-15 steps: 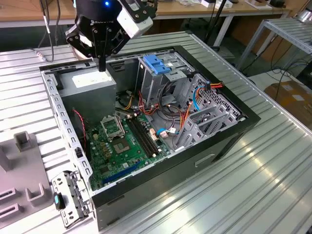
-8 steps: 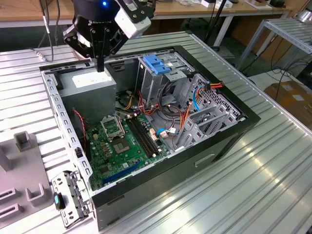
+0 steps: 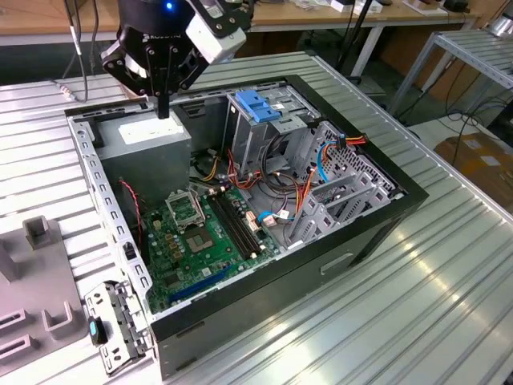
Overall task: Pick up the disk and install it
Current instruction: 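Reach for the disk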
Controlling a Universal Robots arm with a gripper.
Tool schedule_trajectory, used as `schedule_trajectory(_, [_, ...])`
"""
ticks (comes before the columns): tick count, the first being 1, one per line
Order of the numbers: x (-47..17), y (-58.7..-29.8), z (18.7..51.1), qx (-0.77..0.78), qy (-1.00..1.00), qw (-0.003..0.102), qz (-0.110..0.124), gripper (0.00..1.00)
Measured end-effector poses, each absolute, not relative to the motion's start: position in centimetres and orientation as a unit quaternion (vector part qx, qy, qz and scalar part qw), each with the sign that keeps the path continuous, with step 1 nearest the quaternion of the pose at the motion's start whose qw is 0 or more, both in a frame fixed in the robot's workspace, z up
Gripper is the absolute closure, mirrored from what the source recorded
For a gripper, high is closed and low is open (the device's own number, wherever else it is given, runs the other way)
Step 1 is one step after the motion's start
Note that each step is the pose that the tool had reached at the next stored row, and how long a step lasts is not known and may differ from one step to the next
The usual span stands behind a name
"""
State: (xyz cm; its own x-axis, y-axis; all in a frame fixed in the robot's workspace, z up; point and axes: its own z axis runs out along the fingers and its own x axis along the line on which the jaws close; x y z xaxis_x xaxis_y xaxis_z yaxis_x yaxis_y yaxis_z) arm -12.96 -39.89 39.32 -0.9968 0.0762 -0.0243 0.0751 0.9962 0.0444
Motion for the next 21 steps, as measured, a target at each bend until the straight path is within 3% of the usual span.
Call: schedule_trajectory(21, [-13.78, -39.89, 39.31, 0.038, 0.999, 0.013, 0.022, 0.89])
